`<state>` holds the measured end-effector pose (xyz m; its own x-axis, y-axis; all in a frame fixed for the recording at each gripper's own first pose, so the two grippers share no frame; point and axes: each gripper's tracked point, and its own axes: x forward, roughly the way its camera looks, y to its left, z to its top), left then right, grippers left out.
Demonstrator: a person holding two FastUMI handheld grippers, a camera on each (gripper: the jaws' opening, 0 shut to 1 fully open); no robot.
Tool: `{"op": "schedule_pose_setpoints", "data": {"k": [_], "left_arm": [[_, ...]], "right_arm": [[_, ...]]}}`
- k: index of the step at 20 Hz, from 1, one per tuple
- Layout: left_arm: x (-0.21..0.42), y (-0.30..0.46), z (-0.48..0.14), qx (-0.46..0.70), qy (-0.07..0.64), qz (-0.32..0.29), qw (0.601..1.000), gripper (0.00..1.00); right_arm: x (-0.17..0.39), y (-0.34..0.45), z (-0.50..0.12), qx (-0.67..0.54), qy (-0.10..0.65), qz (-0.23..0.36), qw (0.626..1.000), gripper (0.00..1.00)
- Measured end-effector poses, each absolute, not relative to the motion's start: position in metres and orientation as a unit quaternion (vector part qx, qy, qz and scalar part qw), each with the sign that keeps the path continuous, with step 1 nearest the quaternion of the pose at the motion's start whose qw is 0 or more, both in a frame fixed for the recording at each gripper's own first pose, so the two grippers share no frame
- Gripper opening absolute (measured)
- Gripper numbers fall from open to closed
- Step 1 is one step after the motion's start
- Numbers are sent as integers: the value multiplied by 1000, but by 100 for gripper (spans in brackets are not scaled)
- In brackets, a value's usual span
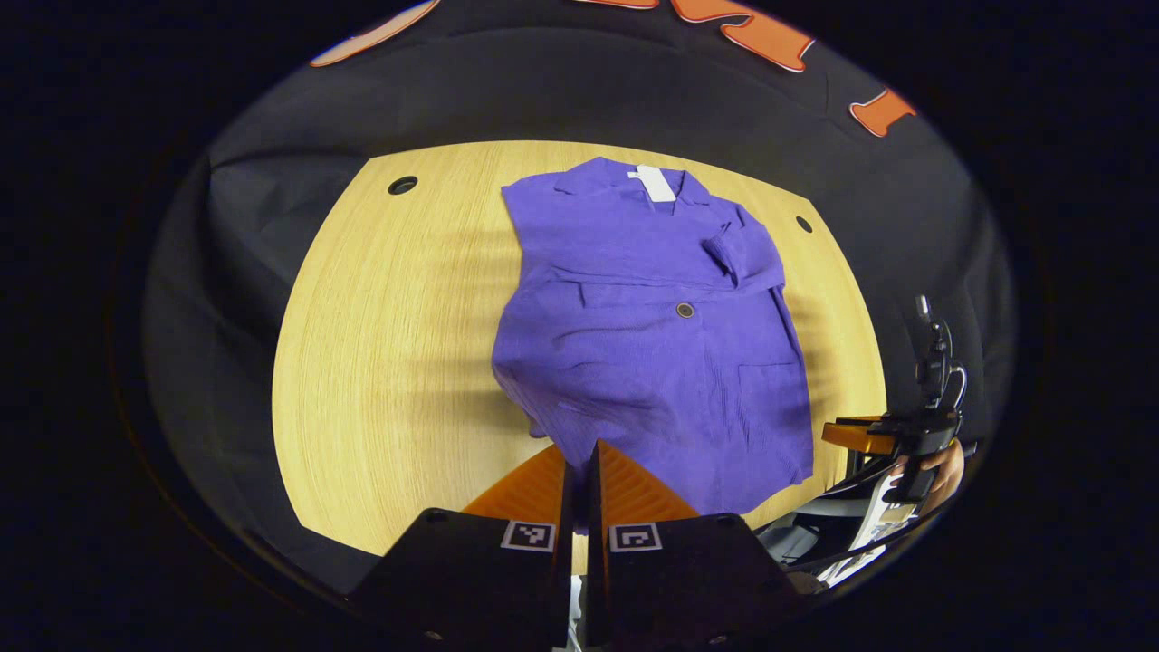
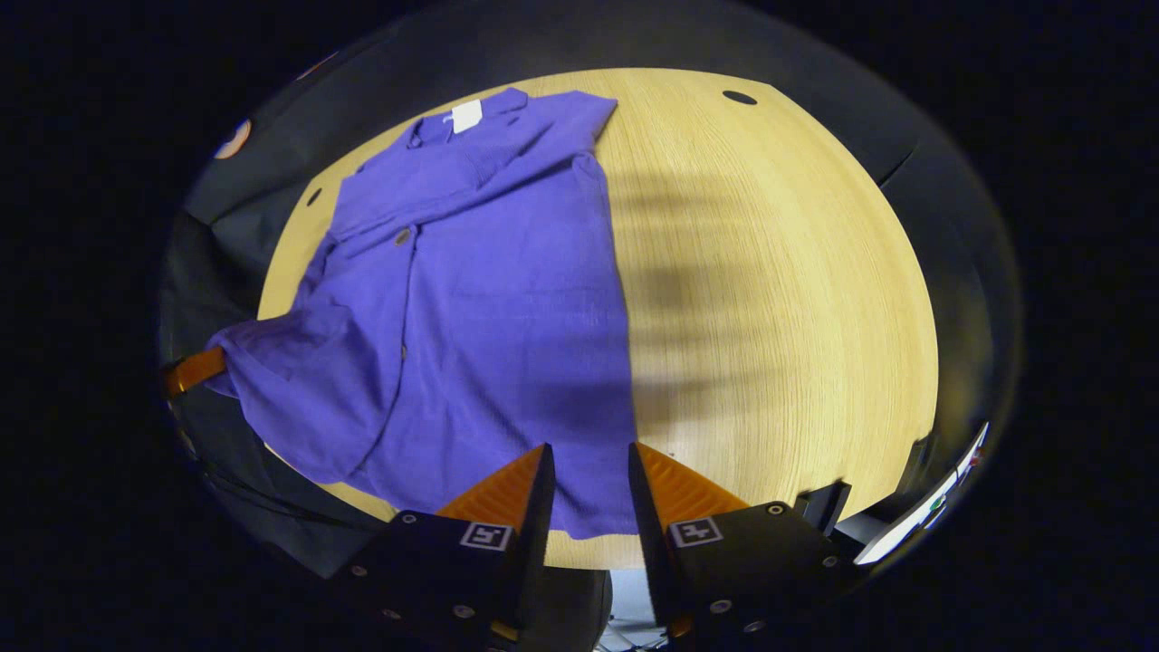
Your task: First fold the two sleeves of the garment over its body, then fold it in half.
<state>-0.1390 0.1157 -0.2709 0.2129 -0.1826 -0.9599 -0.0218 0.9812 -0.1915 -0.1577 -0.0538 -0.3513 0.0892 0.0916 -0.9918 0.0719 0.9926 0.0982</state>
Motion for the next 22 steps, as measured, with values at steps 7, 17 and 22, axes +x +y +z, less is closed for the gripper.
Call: {"op": "schedule_pose_setpoints", "data": {"k": [7,17,22], "left_arm": [[-152,117,-280,-85,632,-48,769,8],[-161,122,-281,-101,631,-43,768,8],[-162,126,-277,-101,629,-45,769,8]], "right_arm": [[-196,-47,-390,81,708,-10,701,81],[-191,-37,-397,66,700,-25,711,4],[-163,-20,-367,159,668,-1,727,3]]}}
